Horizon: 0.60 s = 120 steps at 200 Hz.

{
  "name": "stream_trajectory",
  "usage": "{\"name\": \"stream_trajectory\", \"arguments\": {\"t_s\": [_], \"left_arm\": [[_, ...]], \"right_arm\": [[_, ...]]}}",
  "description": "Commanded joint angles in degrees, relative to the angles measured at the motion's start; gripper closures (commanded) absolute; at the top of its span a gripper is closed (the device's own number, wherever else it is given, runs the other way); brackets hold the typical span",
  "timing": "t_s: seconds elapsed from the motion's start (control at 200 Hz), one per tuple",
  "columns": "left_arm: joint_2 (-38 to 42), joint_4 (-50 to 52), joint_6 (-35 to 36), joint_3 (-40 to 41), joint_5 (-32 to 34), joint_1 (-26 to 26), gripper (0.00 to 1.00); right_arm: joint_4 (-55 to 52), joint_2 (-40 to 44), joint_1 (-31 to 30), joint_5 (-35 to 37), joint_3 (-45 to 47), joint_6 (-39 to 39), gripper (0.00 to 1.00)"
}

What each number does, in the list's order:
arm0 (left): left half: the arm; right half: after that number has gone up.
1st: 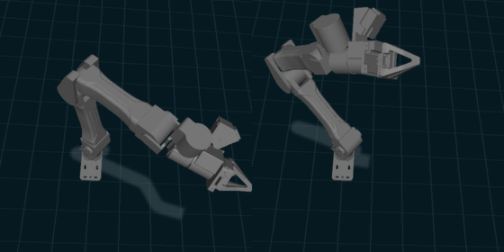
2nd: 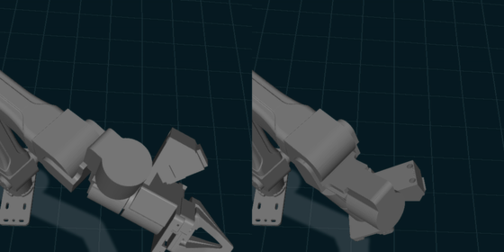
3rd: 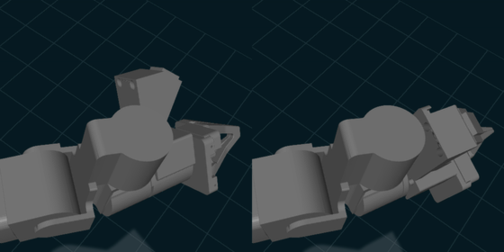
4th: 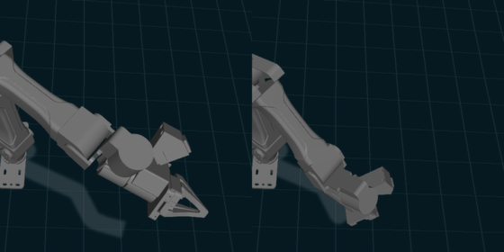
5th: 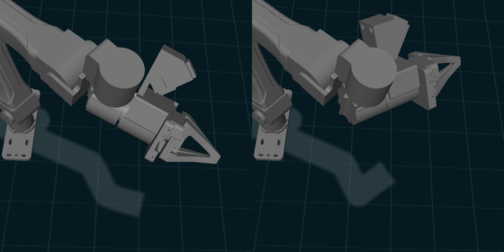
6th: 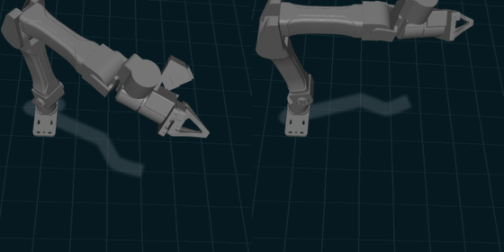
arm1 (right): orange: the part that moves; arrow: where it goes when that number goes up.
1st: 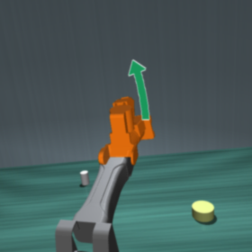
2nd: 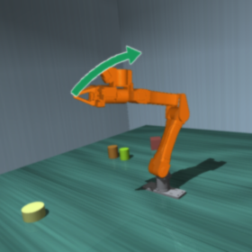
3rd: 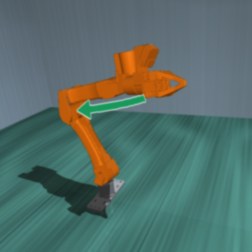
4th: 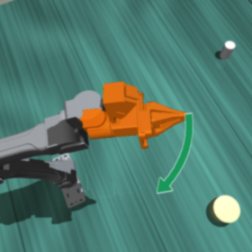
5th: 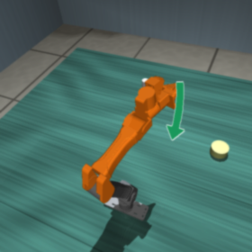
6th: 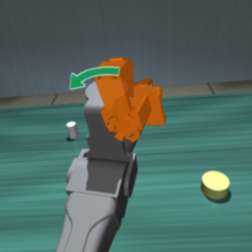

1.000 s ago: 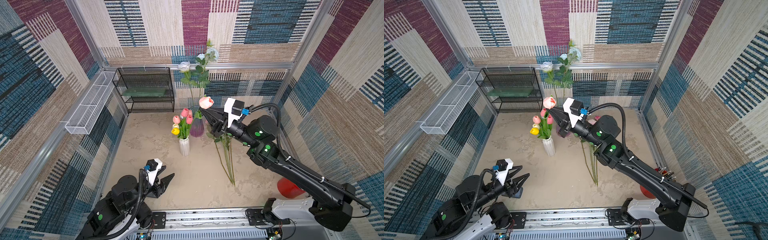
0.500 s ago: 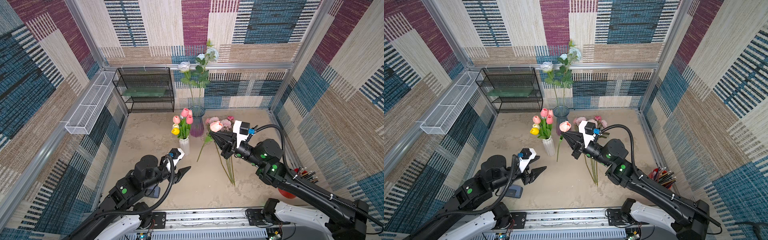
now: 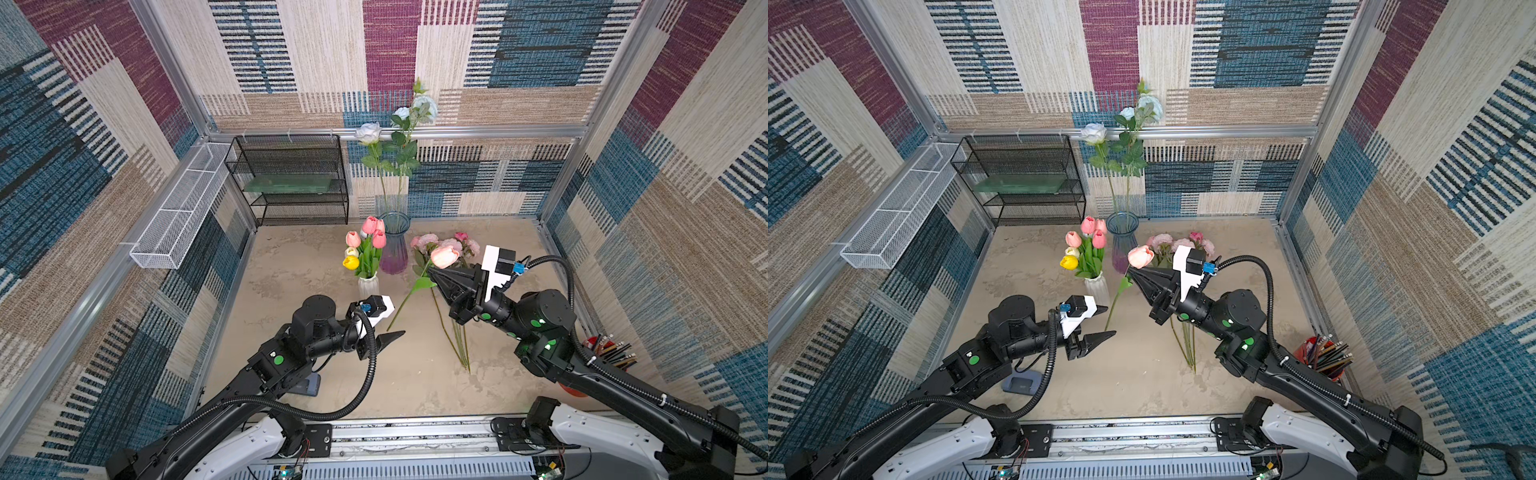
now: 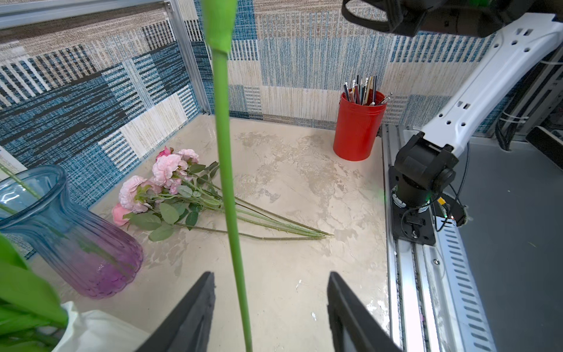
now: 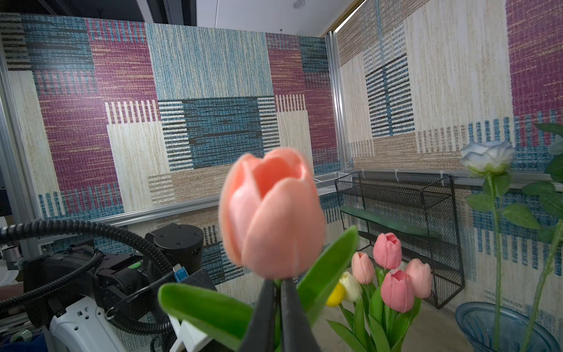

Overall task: Pick out pink flowers from the vase
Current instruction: Pick up the flower from the vase.

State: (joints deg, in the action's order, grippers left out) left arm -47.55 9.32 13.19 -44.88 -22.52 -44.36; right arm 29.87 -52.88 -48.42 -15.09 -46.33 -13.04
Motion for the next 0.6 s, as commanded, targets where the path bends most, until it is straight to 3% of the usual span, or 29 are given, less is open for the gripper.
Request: {"name": "stream_trajectory", "arguments": {"t_s": [0.0, 0.28, 0.436, 0.596], "left_arm": [[-0.6, -3.4, 0.4, -0.2, -1.7, 0.1, 0.52], [-0.7, -4.4, 0.4, 0.1, -0.9, 0.1, 0.88], [-0.9, -4.4, 0.3, 0.4, -1.0, 0.1, 1.00], [-0.4, -5.2, -1.1, 1.0, -1.3, 0.0, 1.00]], "right_arm": [[2.7, 0.7, -0.1, -1.1, 0.2, -1.5, 0.91], [3.3, 2.0, -0.1, -1.1, 1.6, -2.7, 0.92], [3.4, 2.3, -0.1, -1.0, 2.1, -3.2, 0.92], [3.4, 2.6, -0.1, -0.7, 2.3, -3.5, 0.91]]}}
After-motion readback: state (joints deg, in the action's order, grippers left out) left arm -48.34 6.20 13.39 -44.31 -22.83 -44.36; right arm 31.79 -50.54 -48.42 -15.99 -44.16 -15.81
